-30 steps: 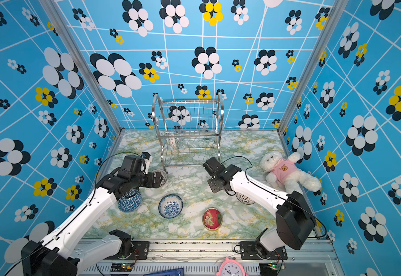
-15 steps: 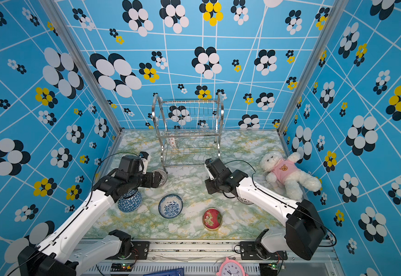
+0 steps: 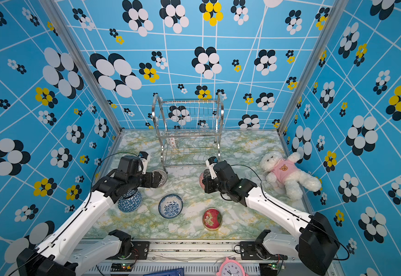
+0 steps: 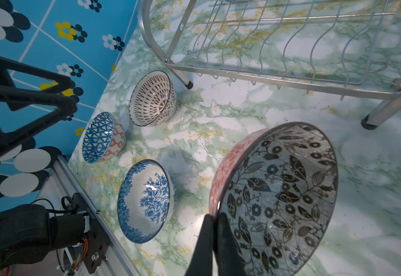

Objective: Load bowls into a dish rack
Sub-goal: Pick up the bowl from the middle-right of the table, then place the bowl in the dish rack.

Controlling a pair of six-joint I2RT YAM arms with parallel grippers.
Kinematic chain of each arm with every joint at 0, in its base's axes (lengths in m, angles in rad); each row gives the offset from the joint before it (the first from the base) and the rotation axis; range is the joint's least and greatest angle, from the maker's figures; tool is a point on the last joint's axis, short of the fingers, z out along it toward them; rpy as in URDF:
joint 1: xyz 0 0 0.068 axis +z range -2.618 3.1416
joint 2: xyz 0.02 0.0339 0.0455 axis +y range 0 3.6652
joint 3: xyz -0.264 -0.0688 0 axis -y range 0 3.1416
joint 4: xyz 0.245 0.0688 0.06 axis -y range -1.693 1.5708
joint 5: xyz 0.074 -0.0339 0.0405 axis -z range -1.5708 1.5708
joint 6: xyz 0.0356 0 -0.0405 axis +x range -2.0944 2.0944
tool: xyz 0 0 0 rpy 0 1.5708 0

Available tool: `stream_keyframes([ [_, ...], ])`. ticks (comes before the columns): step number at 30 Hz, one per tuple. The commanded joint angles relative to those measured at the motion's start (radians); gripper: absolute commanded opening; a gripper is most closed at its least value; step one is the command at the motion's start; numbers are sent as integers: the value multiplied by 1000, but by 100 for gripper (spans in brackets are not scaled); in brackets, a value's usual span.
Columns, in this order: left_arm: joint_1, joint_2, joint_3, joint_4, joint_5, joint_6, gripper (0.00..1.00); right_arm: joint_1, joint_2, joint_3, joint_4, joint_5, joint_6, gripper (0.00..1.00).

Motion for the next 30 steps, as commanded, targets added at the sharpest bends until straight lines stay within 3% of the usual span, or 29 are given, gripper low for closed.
stream_keyframes([
  [1,1,-14,10,13,5,10,99,5,-21,-18,159,-30,69,0],
  [30,-8,14,10,15,8,15,99,5,-37,-172,460,-32,236,0],
])
